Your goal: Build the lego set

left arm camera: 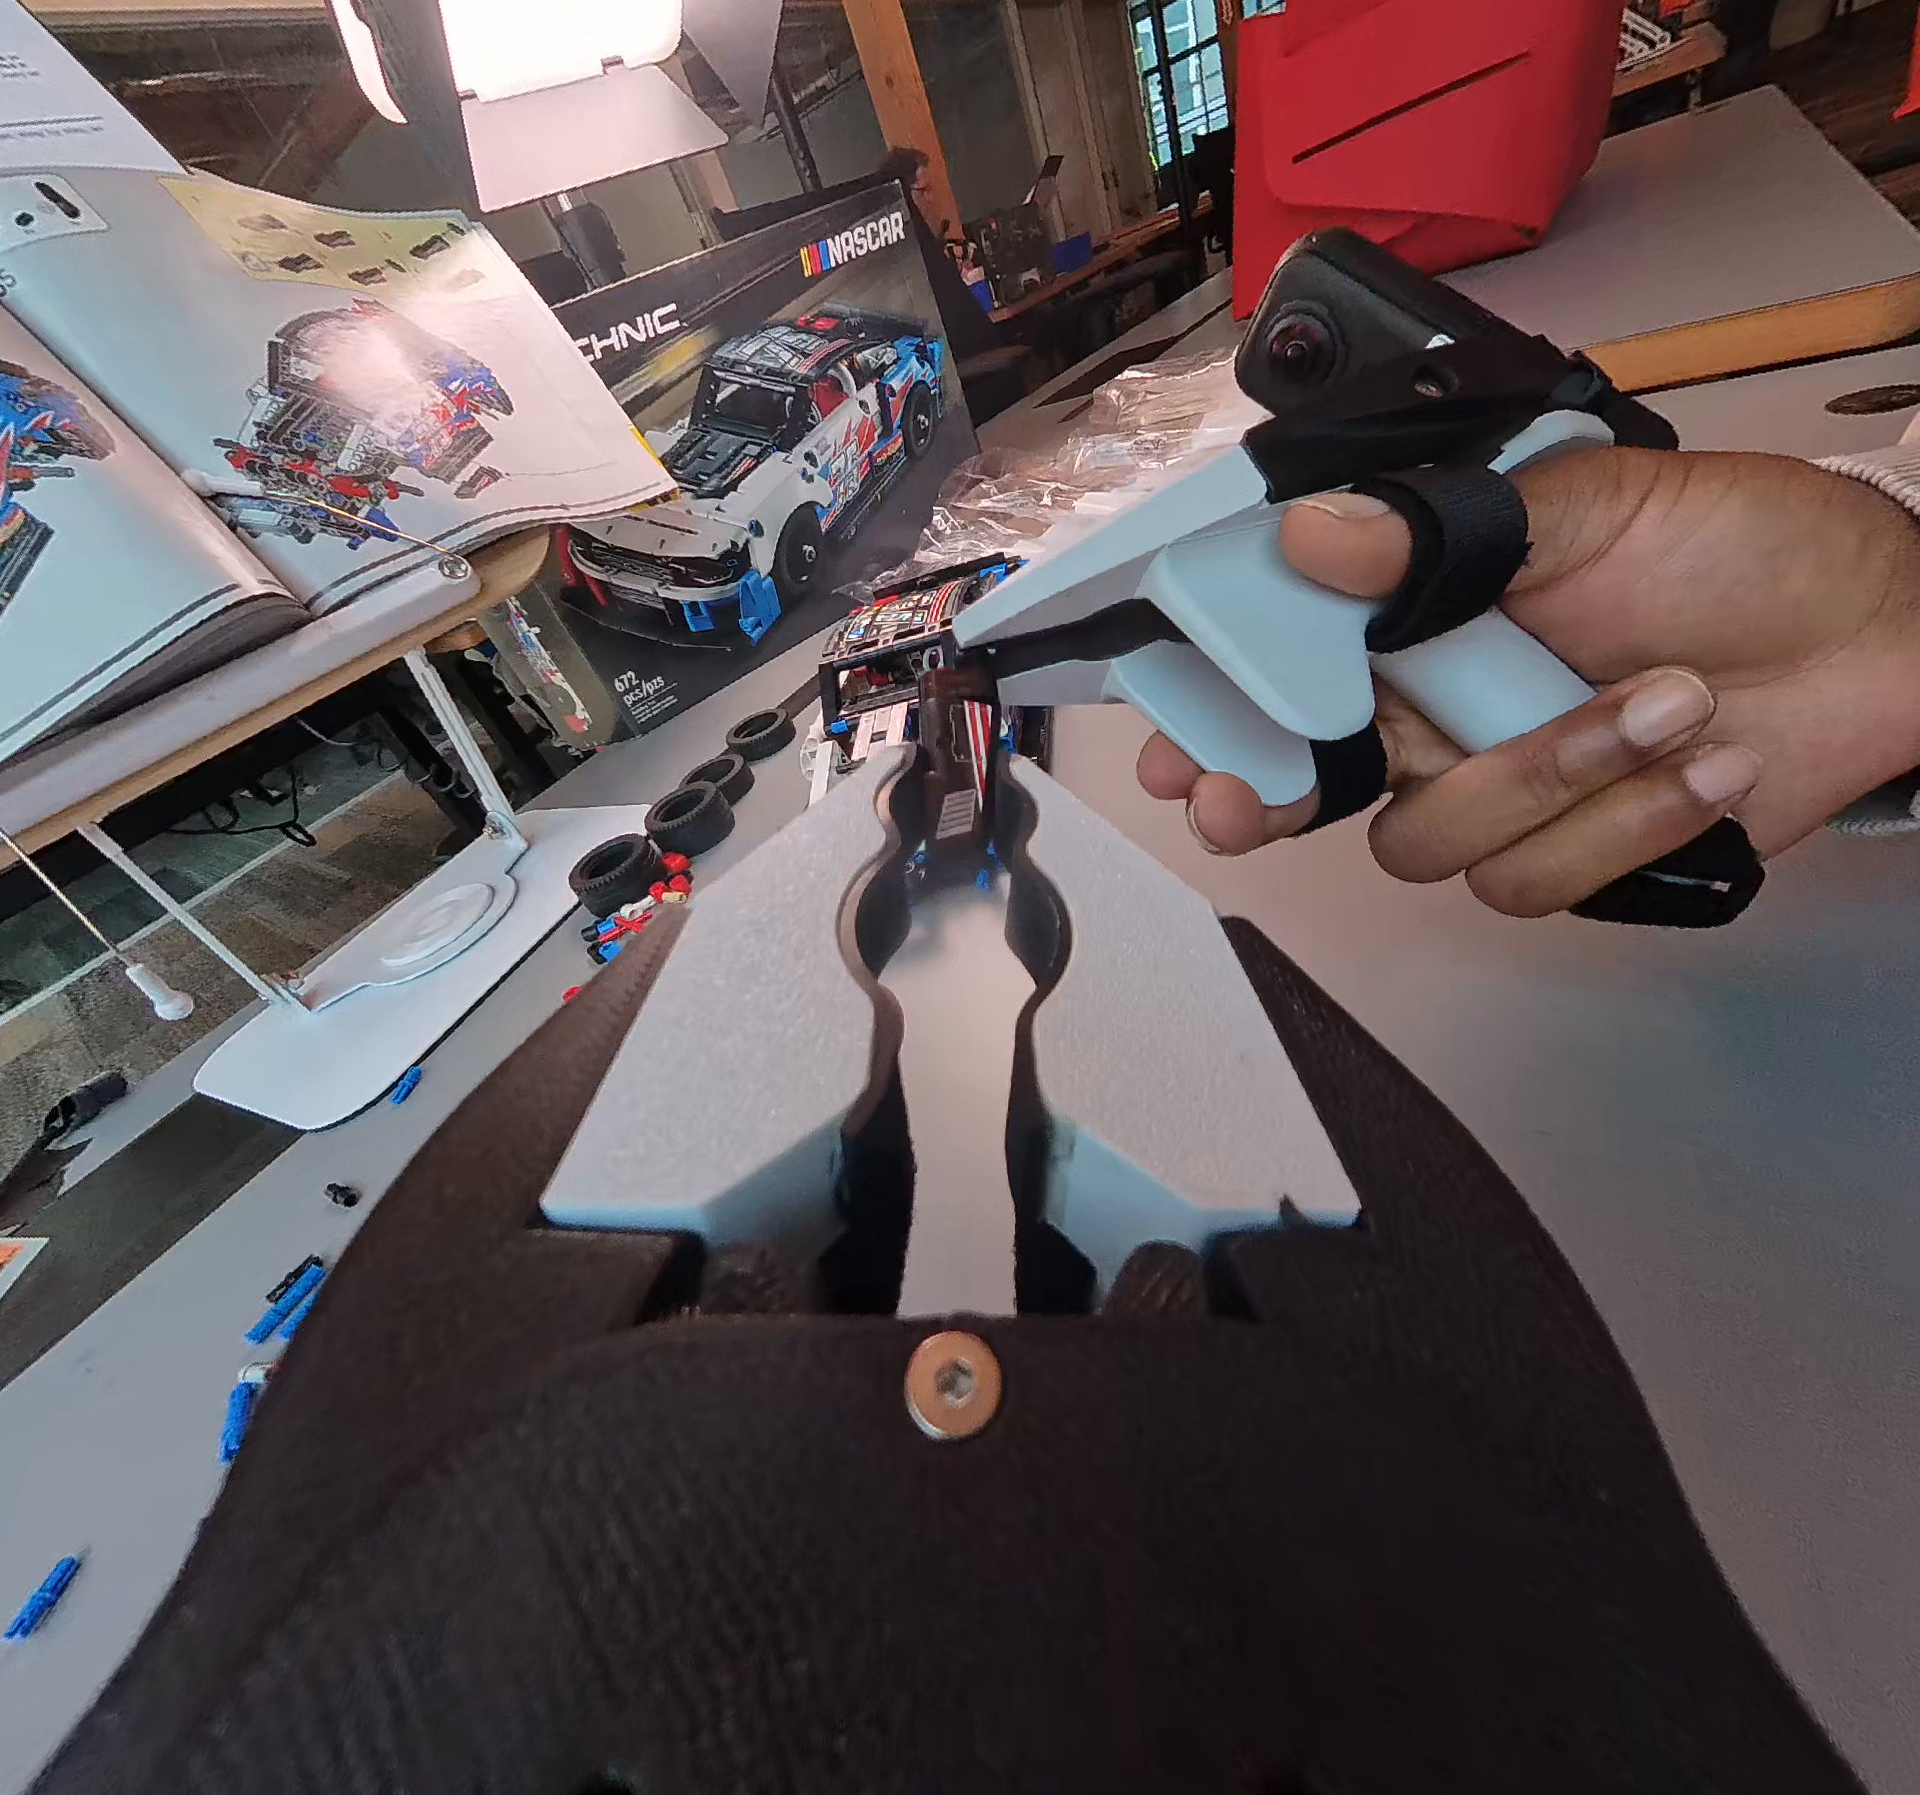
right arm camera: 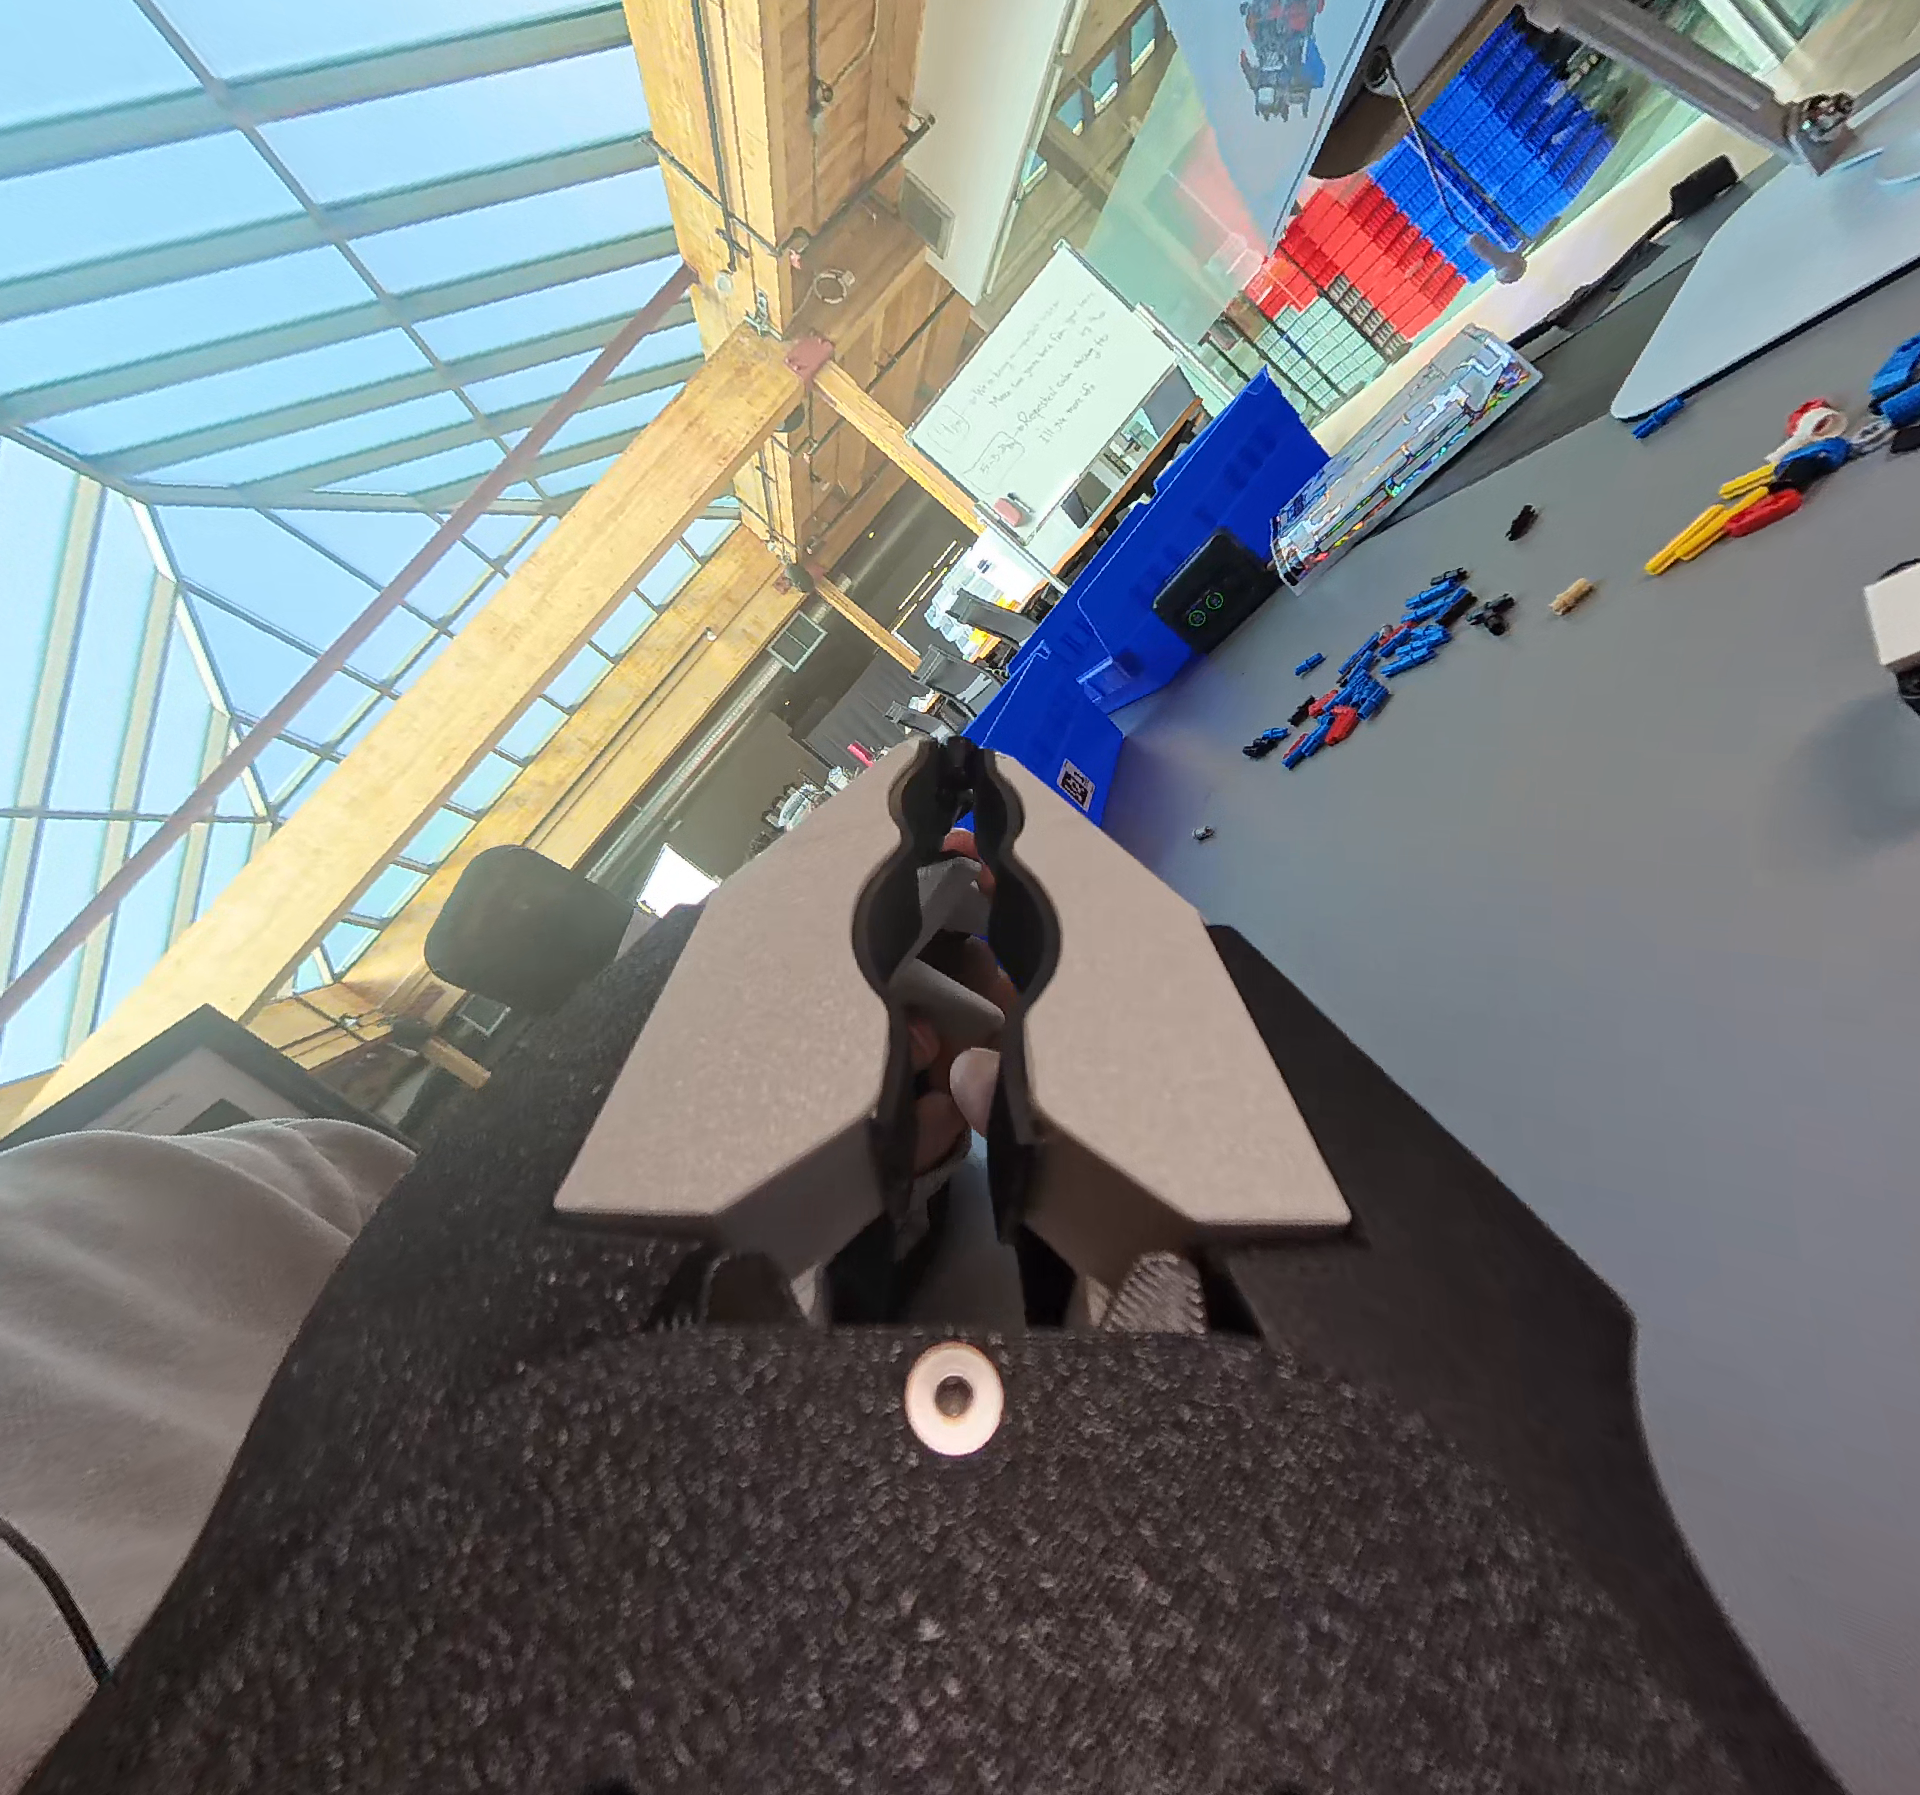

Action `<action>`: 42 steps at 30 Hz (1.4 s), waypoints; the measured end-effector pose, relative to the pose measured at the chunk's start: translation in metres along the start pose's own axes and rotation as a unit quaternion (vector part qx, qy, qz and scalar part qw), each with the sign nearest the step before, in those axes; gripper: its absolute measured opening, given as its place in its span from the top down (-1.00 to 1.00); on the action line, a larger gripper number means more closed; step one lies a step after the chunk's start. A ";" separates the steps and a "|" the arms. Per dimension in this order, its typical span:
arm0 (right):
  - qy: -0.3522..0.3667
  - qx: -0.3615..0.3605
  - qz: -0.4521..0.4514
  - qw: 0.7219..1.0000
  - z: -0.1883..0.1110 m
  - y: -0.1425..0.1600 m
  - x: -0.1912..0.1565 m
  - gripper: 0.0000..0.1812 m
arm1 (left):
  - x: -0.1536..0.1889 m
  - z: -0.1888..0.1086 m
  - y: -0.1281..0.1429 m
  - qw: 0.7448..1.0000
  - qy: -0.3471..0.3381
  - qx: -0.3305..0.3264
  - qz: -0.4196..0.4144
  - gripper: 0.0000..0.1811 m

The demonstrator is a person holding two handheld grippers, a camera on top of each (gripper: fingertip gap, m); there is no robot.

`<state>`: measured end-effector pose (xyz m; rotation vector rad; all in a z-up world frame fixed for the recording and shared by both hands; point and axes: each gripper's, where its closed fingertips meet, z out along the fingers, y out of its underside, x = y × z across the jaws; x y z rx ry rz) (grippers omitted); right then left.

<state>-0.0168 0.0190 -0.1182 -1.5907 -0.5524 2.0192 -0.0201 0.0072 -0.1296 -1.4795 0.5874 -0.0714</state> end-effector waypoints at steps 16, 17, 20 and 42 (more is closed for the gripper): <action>-0.050 -0.042 -0.033 0.997 0.002 -0.003 -0.015 0.93 | -0.001 0.001 -0.004 1.000 0.013 0.005 0.025 0.88; -0.061 -0.066 -0.051 0.995 0.002 0.000 -0.018 0.89 | -0.001 0.000 -0.005 0.999 0.015 0.009 0.038 0.88; -0.080 -0.121 -0.101 0.984 -0.001 0.005 -0.022 0.83 | 0.000 -0.004 -0.004 0.994 0.014 0.007 0.112 0.88; -0.169 -0.208 -0.426 0.864 -0.029 0.039 -0.045 0.94 | 0.055 -0.022 -0.017 0.945 0.293 0.041 -0.142 0.94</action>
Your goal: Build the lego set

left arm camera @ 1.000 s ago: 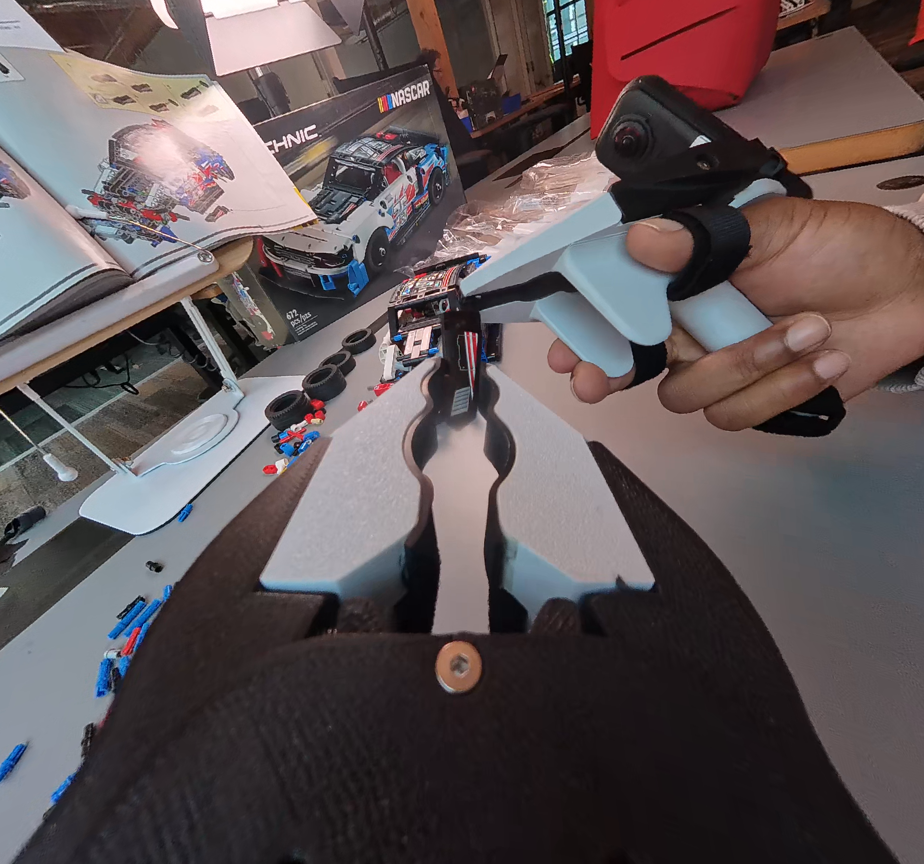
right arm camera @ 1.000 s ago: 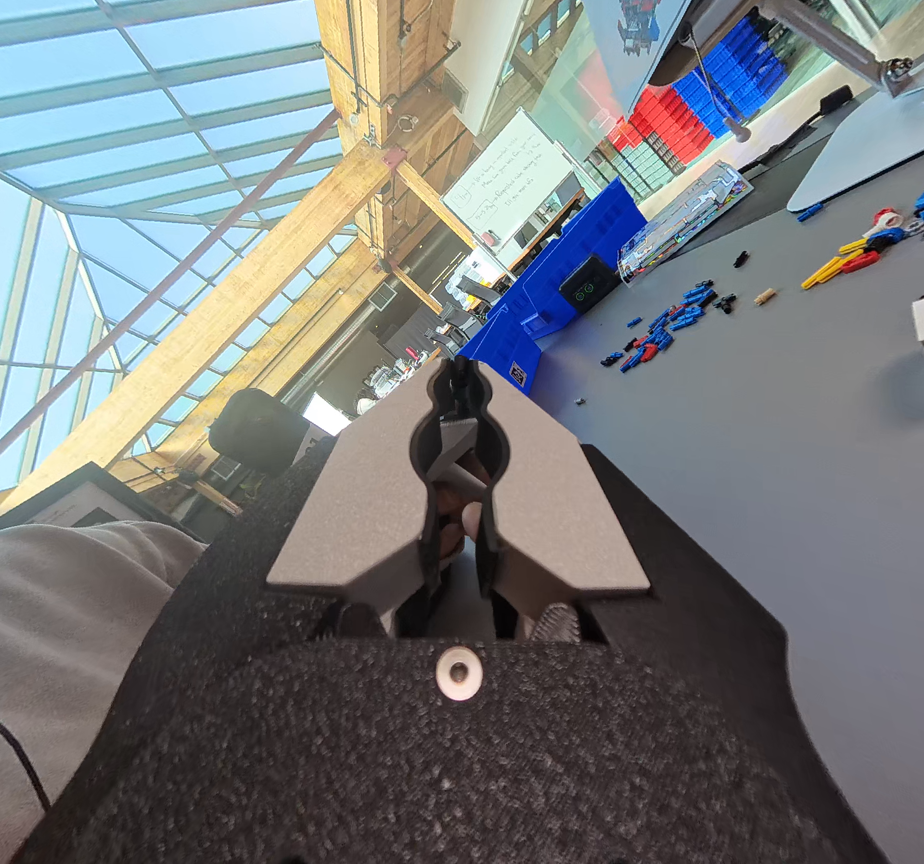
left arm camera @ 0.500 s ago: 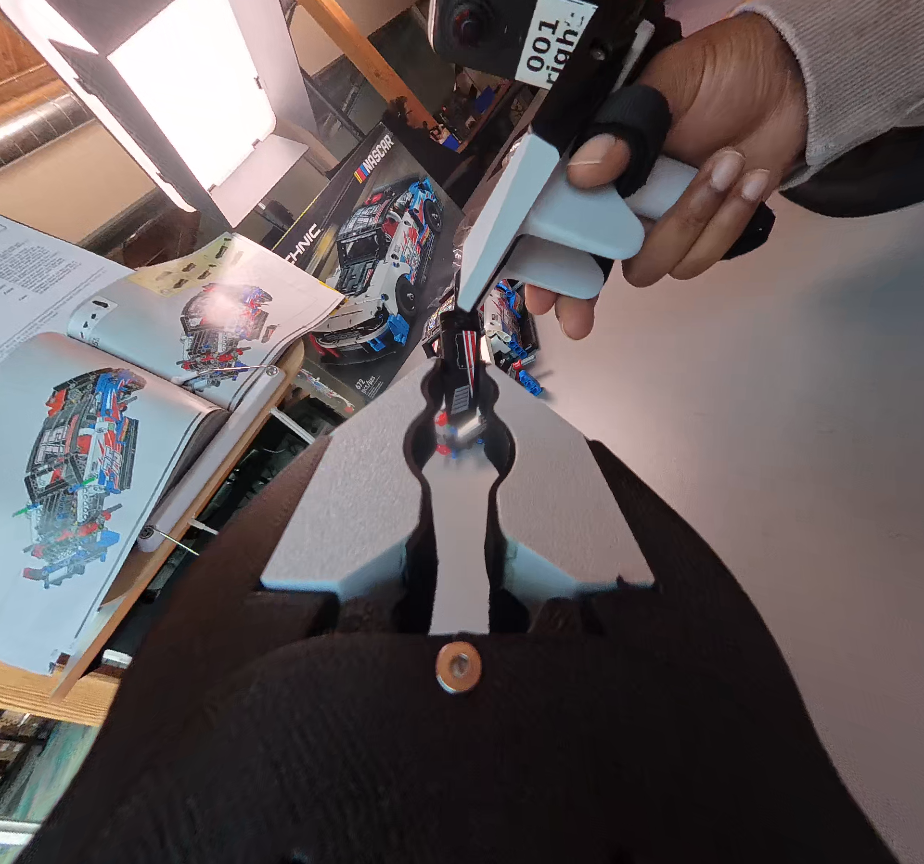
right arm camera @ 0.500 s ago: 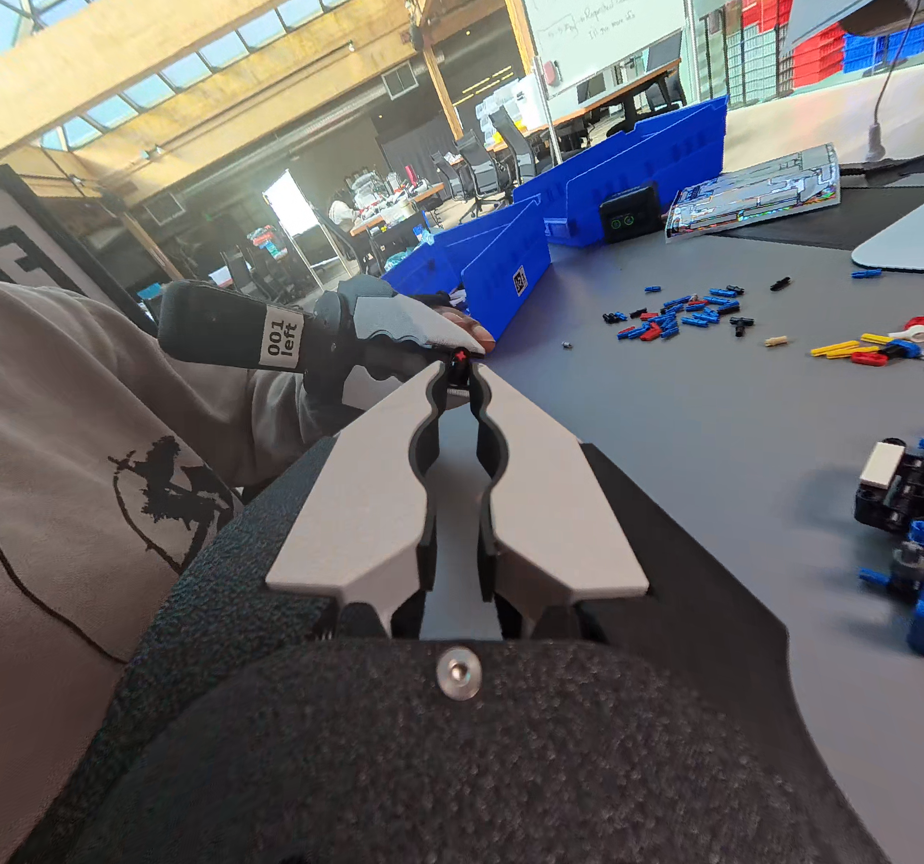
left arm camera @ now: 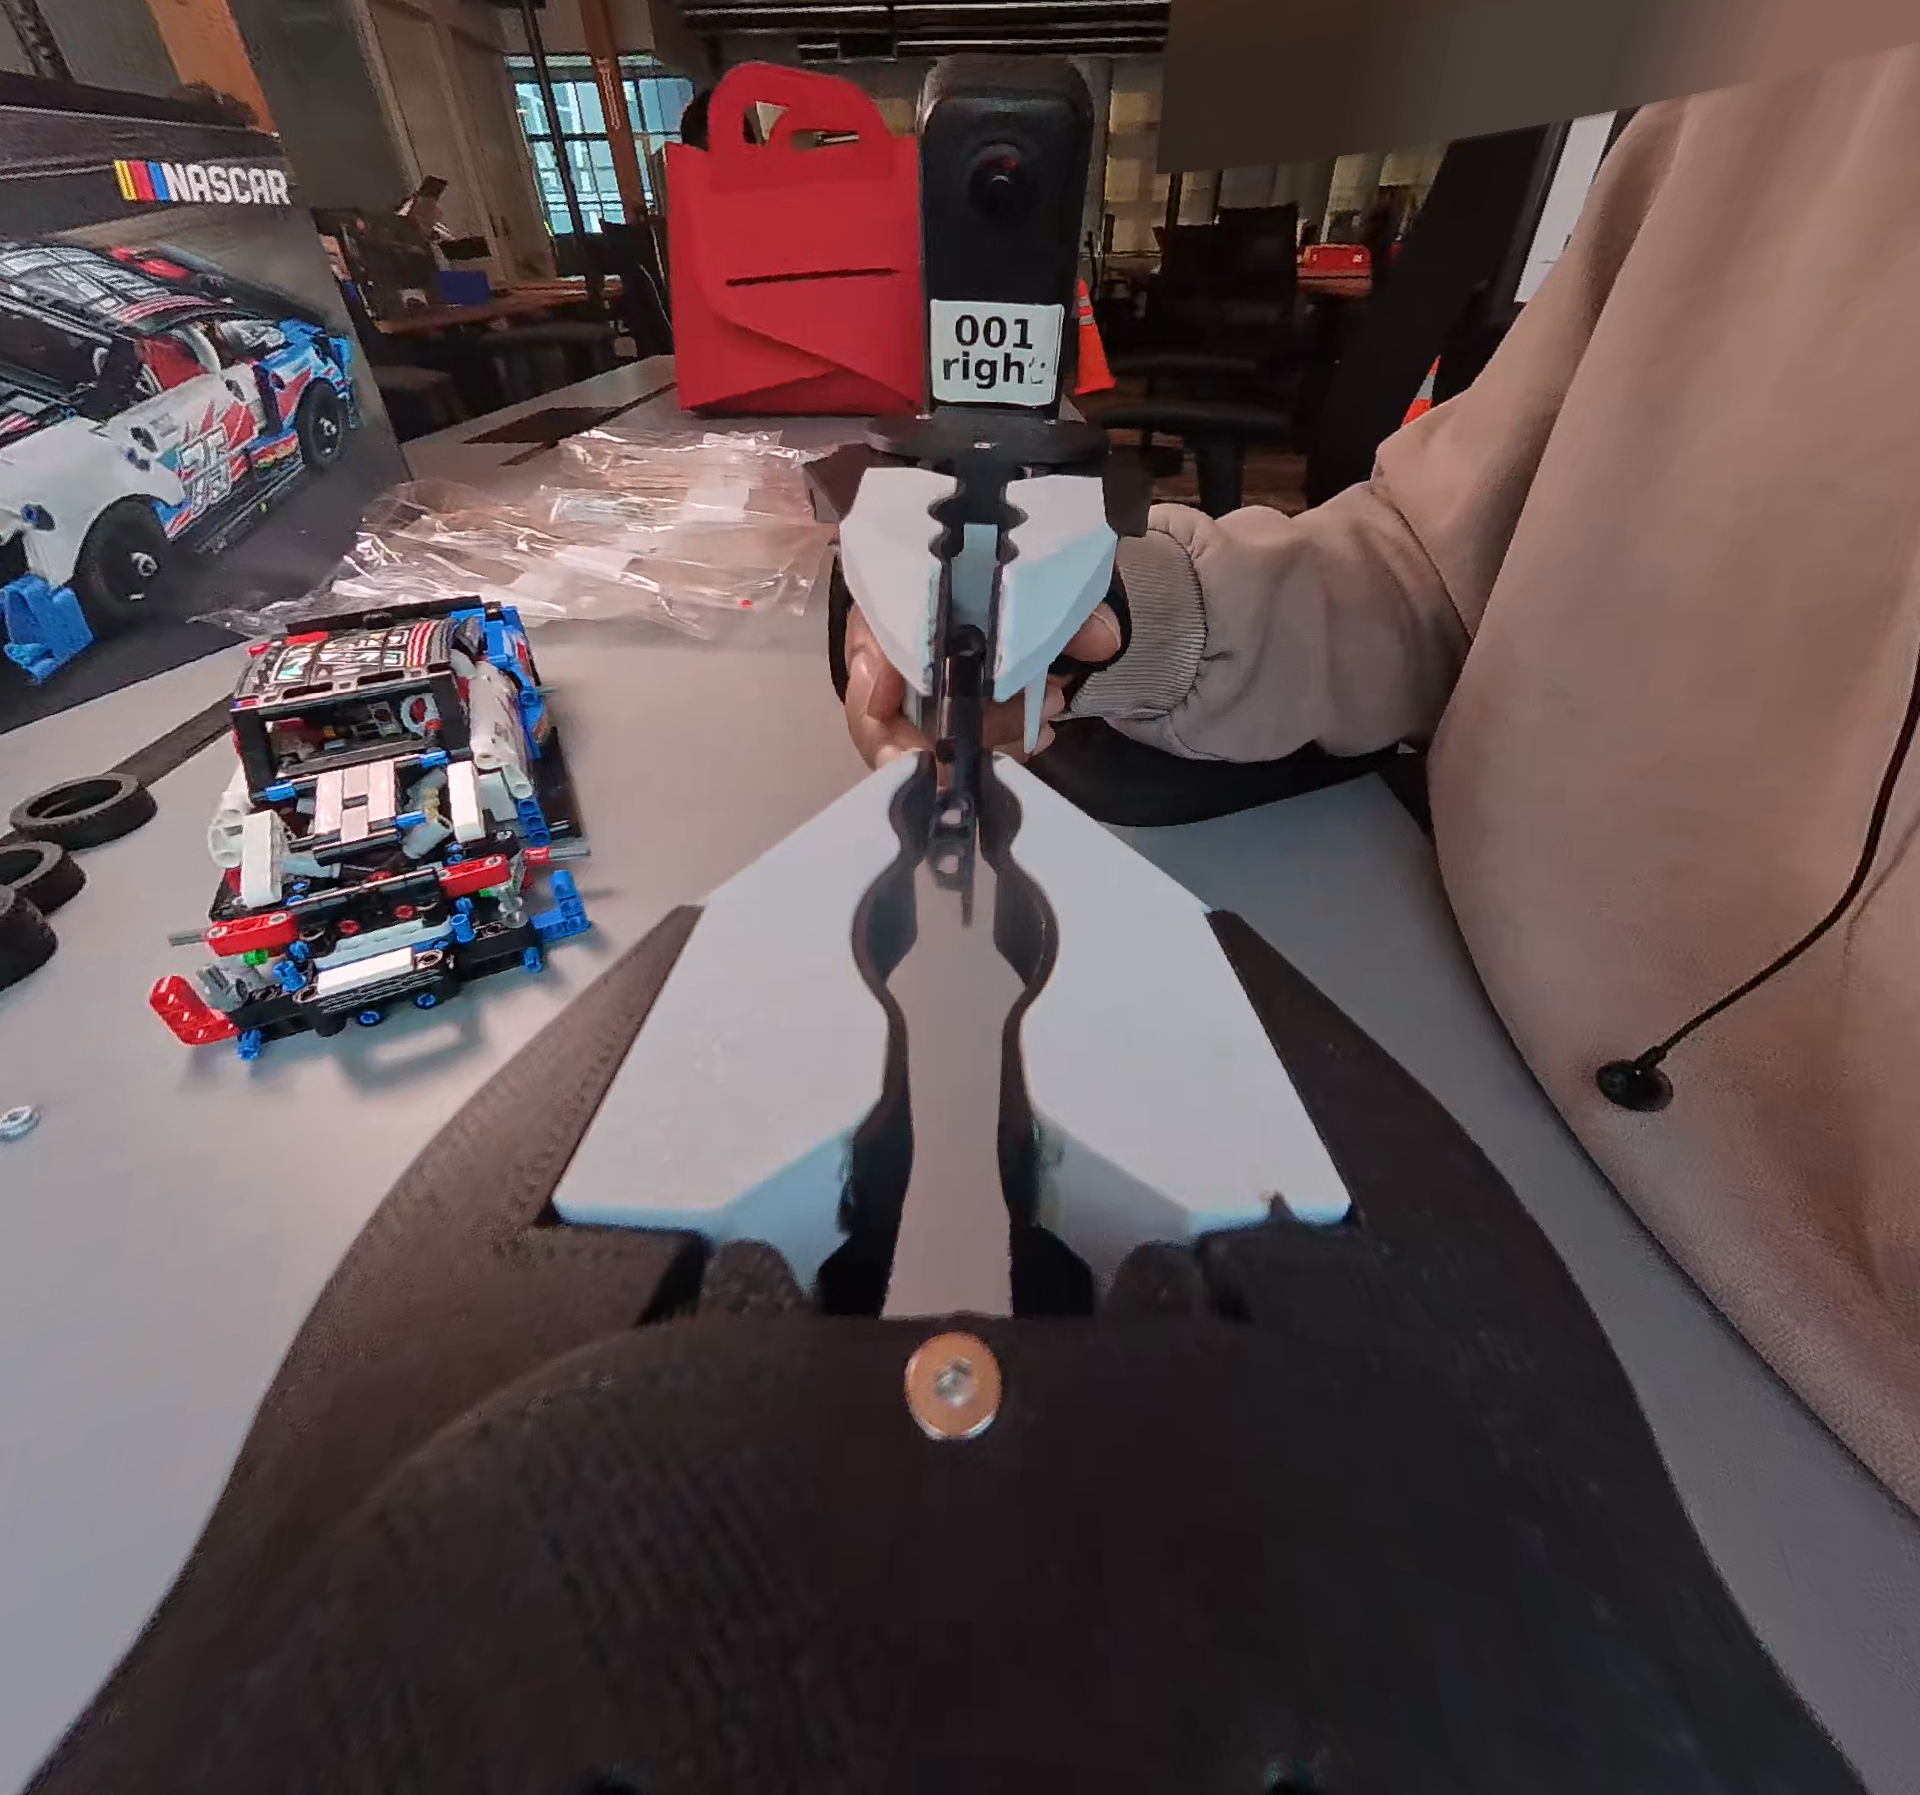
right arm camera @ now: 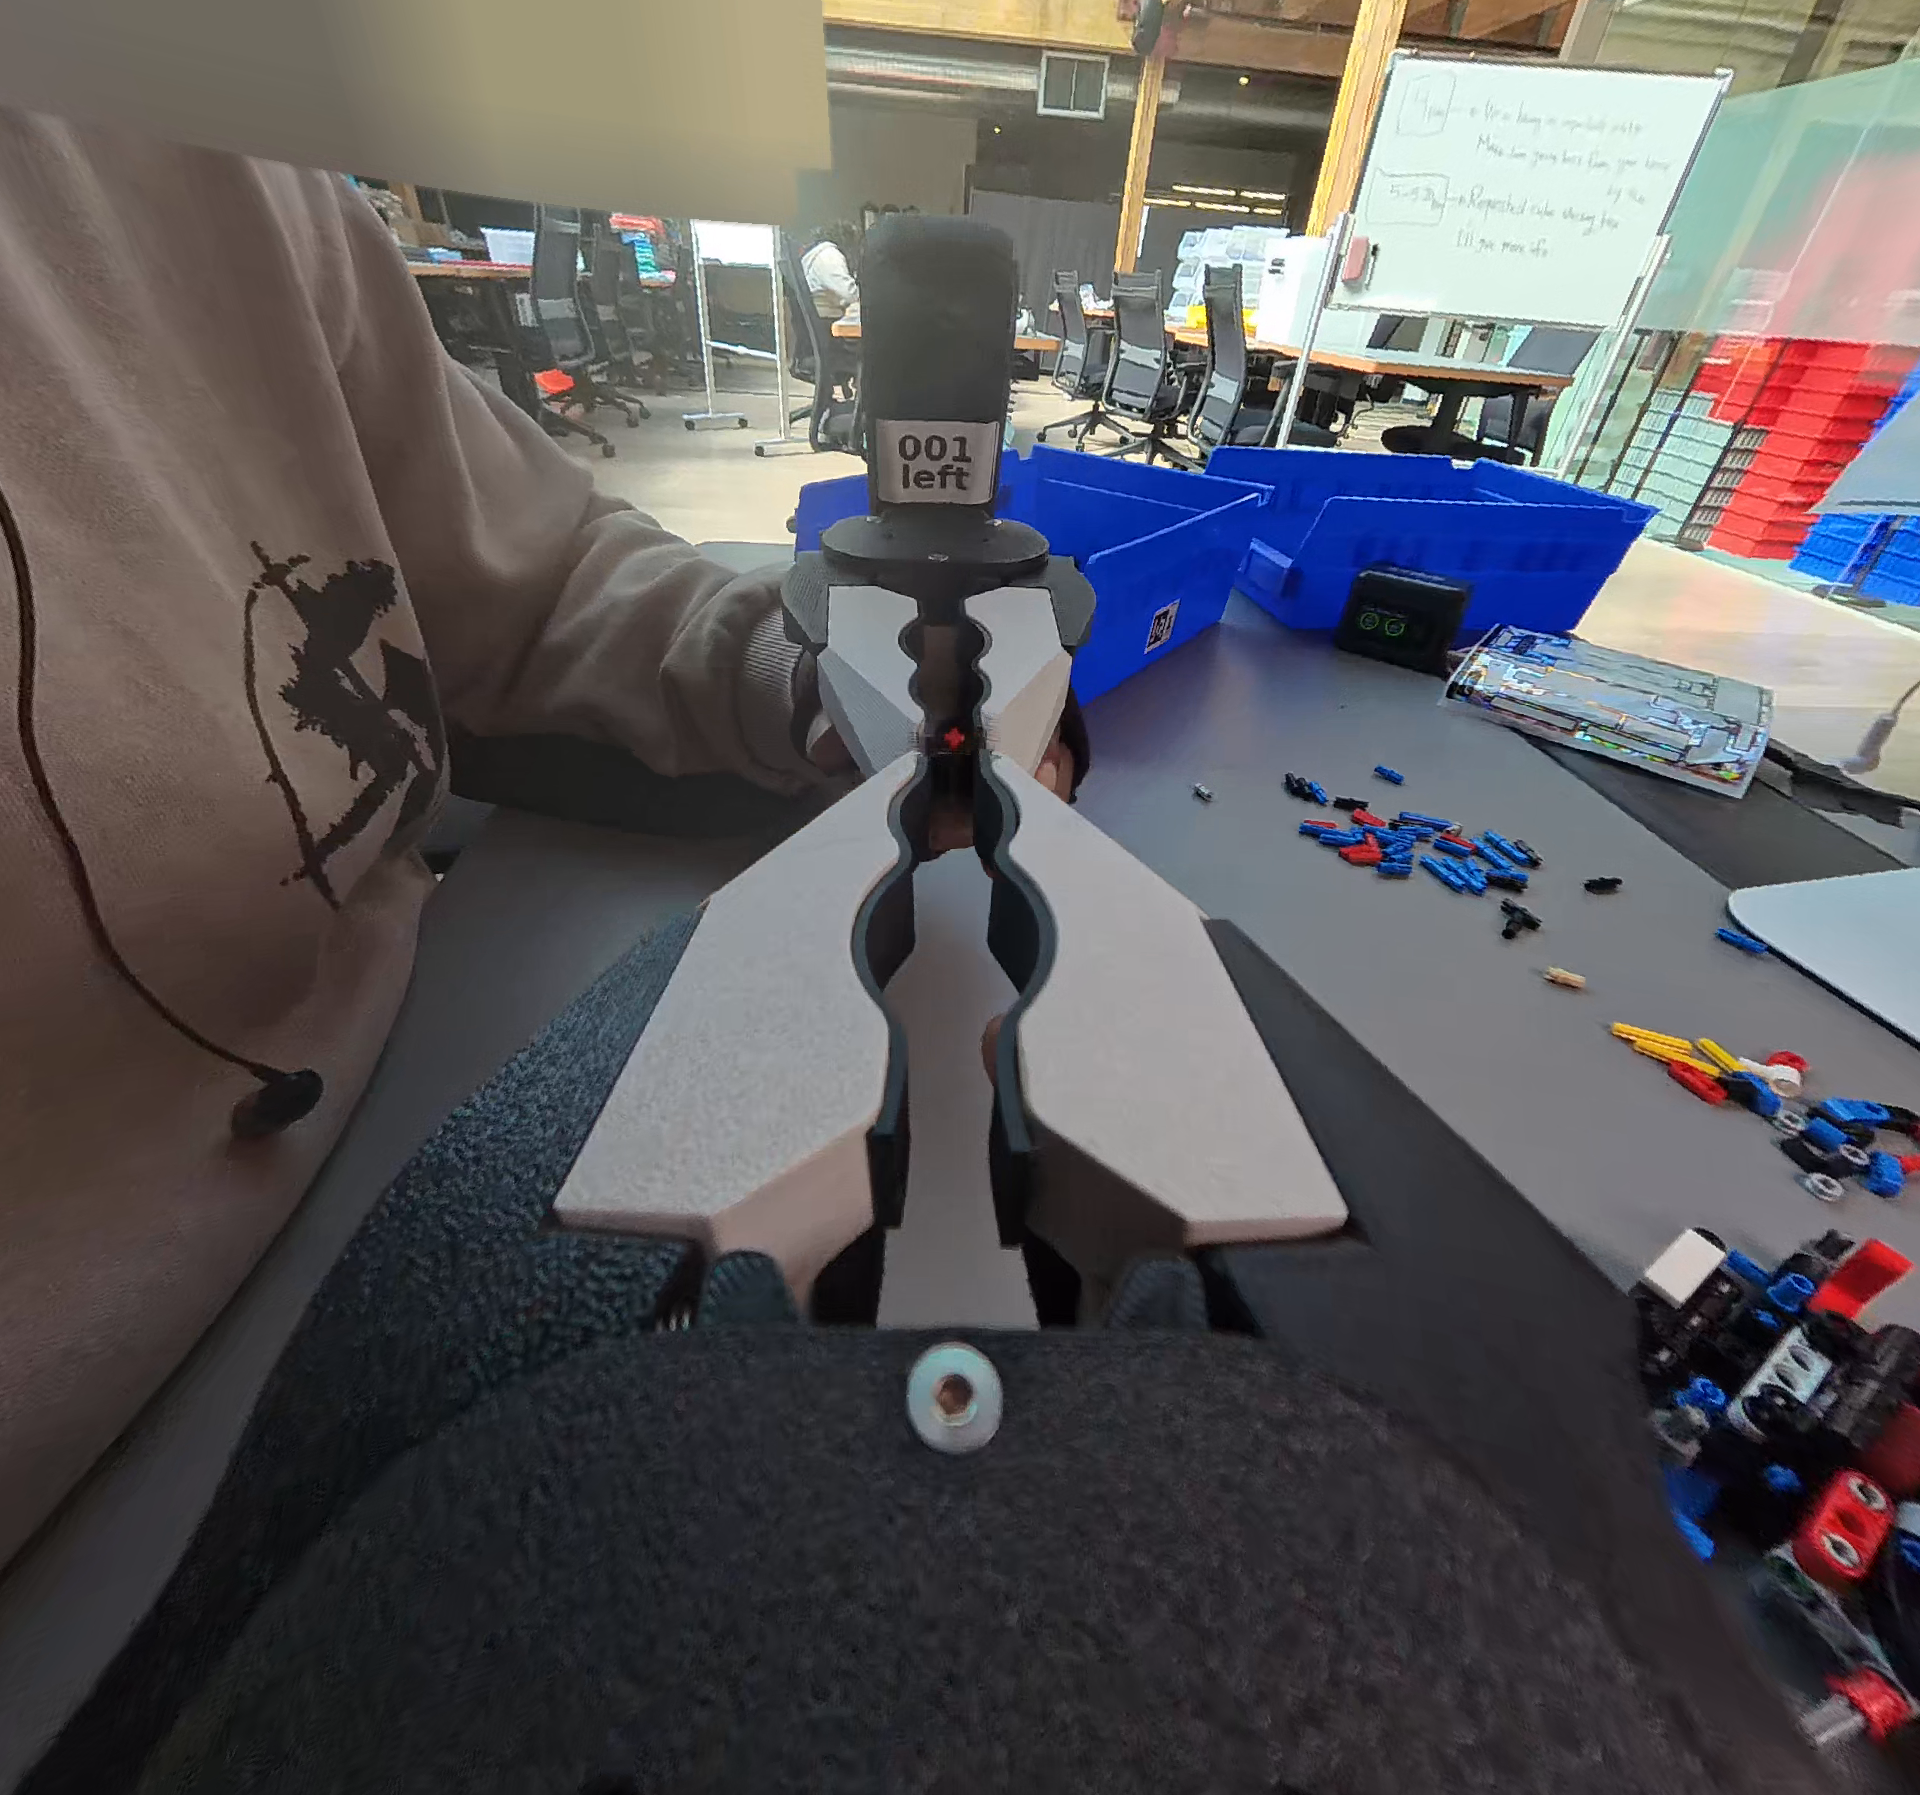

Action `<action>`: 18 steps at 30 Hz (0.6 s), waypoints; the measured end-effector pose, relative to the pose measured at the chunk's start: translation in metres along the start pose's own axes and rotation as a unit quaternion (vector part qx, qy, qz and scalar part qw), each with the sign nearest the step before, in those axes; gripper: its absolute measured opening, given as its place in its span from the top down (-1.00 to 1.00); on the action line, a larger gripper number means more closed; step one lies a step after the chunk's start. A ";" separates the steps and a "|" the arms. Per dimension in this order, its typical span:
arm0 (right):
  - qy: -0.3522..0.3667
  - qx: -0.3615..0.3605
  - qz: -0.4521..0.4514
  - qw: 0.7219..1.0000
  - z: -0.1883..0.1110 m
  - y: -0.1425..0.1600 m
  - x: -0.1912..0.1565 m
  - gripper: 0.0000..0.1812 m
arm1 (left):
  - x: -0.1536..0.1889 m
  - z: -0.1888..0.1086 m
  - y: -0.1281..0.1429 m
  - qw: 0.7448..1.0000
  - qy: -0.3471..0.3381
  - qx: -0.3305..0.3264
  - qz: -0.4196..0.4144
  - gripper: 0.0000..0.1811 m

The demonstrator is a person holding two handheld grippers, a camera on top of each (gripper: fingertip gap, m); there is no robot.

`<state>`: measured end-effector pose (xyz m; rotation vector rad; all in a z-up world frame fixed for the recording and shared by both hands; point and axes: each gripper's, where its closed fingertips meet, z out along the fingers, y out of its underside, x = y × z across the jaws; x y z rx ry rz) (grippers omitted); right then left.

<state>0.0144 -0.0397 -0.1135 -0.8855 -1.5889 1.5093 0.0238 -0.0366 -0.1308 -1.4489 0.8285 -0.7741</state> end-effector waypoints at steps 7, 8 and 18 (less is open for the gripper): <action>-0.016 -0.043 -0.009 0.999 0.002 0.015 -0.005 0.94 | 0.005 -0.001 0.010 0.999 0.023 -0.046 0.020 0.95; -0.015 -0.055 -0.013 0.998 0.001 0.019 -0.006 0.94 | 0.005 -0.001 0.012 0.998 0.022 -0.055 0.023 0.95; -0.019 -0.104 -0.025 0.994 -0.005 0.032 -0.007 0.93 | 0.004 -0.001 0.026 0.994 0.027 -0.097 0.031 0.94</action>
